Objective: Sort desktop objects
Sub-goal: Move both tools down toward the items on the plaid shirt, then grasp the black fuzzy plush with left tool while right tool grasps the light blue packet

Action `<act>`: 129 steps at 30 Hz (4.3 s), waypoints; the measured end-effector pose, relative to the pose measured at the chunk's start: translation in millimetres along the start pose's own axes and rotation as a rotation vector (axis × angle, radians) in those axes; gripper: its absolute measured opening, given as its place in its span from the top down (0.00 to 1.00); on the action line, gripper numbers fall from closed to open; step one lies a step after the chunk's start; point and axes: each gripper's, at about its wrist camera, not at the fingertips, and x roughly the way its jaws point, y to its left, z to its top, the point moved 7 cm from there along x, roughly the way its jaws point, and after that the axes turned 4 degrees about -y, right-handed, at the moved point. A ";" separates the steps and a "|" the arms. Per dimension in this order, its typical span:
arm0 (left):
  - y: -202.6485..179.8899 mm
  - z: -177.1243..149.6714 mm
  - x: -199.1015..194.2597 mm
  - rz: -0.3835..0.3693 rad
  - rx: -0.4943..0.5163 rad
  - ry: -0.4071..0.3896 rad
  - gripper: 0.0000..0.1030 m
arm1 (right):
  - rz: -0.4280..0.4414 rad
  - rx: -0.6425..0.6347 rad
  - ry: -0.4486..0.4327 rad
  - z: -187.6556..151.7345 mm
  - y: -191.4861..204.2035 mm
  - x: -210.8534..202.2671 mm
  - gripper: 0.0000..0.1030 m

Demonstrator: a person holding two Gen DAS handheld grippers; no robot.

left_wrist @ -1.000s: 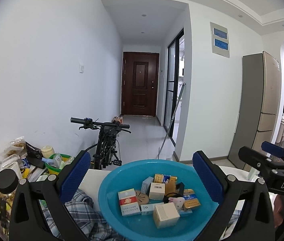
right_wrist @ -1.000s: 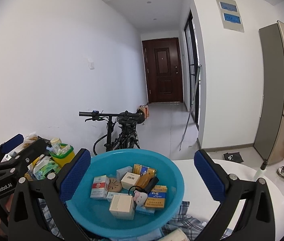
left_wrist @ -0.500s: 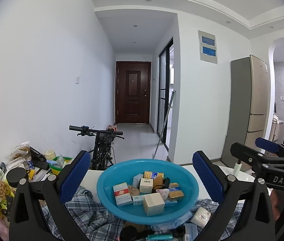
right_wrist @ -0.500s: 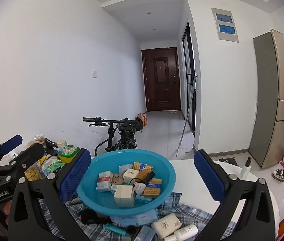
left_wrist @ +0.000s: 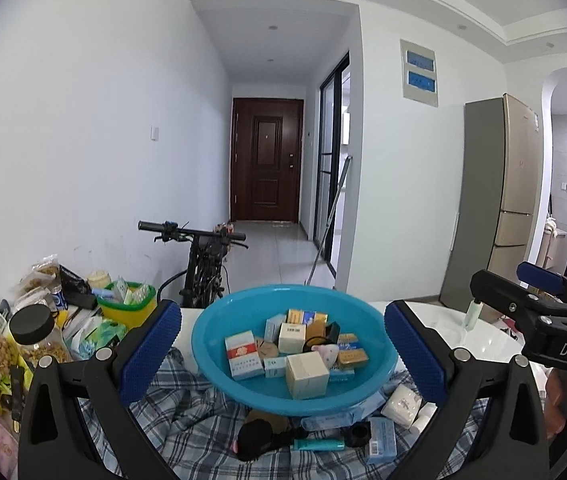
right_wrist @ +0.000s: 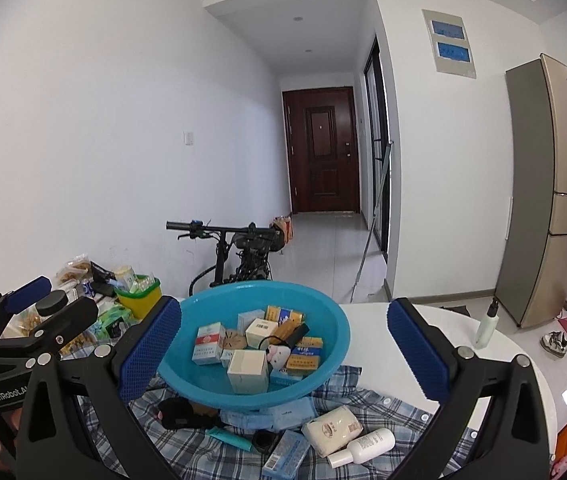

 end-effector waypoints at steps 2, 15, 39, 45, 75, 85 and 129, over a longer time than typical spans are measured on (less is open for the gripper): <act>0.1 -4.7 2.2 0.000 0.003 0.007 0.00 | -0.002 -0.001 0.012 -6.5 0.6 1.6 0.00; -3.3 -72.8 23.6 -0.006 0.016 0.154 0.00 | 0.003 -0.014 0.154 -67.2 -0.5 18.0 0.00; 11.2 -174.6 48.5 0.026 0.031 0.386 0.00 | 0.009 0.029 0.394 -166.9 -6.5 45.2 0.00; 16.9 -179.1 54.9 0.030 0.031 0.406 0.00 | 0.012 0.023 0.406 -170.4 -3.6 52.8 0.00; 34.0 -210.6 130.2 -0.029 0.058 0.529 0.23 | 0.063 -0.055 0.474 -186.3 13.5 101.2 0.00; 34.9 -219.2 148.2 -0.056 0.062 0.552 0.40 | 0.138 0.011 0.477 -192.0 20.5 131.9 0.01; 18.4 -198.8 90.8 -0.055 0.068 0.470 0.66 | 0.150 0.008 0.397 -184.5 22.8 86.0 0.62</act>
